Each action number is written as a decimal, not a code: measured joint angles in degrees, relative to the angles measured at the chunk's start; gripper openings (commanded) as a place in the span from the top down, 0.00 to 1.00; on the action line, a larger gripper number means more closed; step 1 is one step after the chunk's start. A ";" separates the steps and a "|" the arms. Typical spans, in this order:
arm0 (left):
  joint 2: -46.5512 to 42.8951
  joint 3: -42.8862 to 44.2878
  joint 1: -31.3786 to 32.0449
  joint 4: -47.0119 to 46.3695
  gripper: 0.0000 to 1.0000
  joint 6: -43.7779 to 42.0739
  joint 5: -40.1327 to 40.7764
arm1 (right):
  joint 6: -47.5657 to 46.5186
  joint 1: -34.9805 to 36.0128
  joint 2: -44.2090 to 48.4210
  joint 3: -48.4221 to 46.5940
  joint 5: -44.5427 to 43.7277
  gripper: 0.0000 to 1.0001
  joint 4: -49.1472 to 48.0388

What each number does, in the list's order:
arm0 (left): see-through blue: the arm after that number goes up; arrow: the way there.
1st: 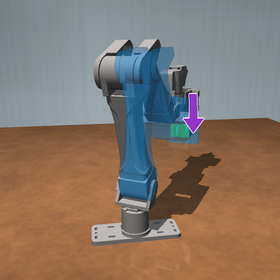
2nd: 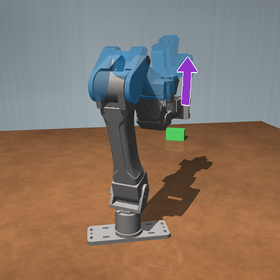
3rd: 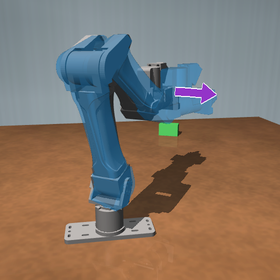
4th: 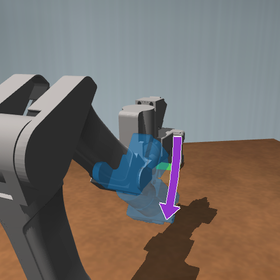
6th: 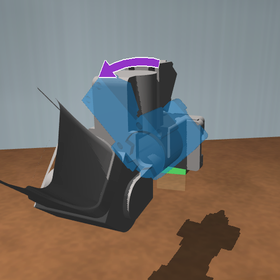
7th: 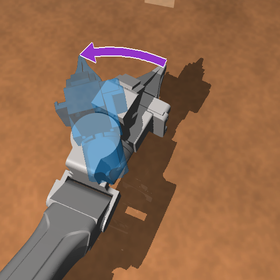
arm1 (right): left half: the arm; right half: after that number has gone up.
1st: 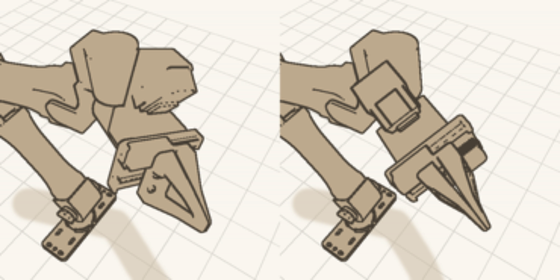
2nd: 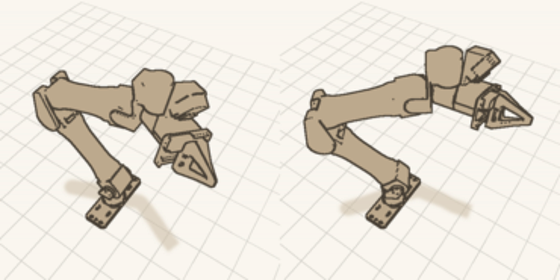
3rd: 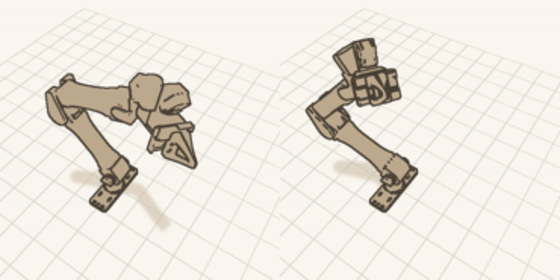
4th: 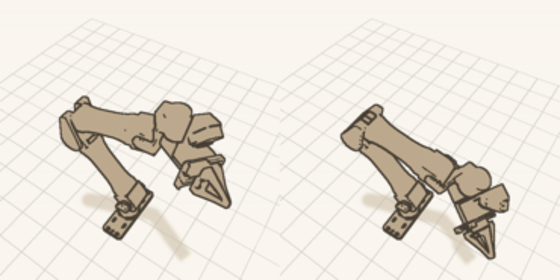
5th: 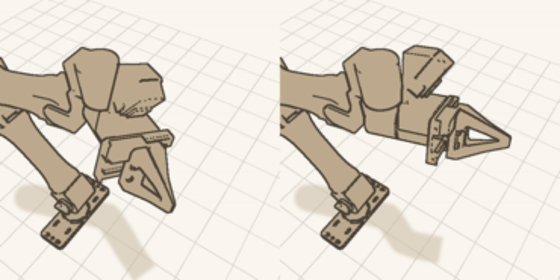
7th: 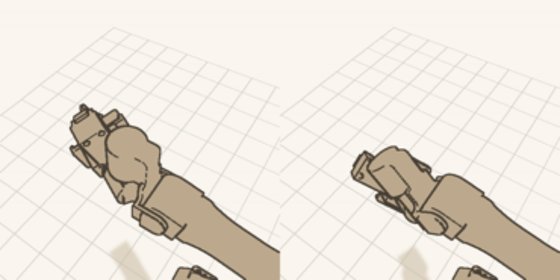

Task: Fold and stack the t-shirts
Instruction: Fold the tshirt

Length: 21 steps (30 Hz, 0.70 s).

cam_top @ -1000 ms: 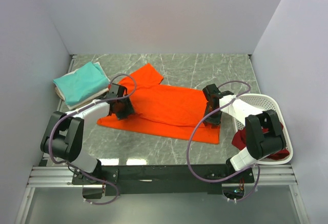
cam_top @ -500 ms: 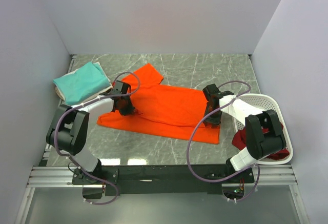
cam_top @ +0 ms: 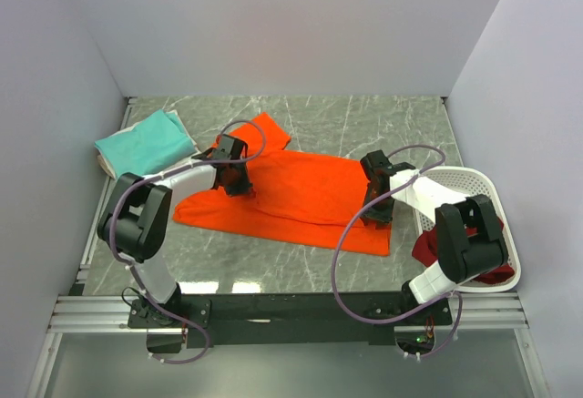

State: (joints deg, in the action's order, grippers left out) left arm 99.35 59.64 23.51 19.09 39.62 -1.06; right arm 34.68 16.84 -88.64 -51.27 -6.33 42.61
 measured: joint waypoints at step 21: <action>6.67 8.76 3.02 1.62 0.87 -1.46 0.48 | 1.07 0.00 -0.52 0.33 0.11 0.58 -0.39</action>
State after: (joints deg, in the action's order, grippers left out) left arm 106.02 68.40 26.52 20.71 38.15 -0.58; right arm 35.75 16.84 -89.17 -50.94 -6.22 42.22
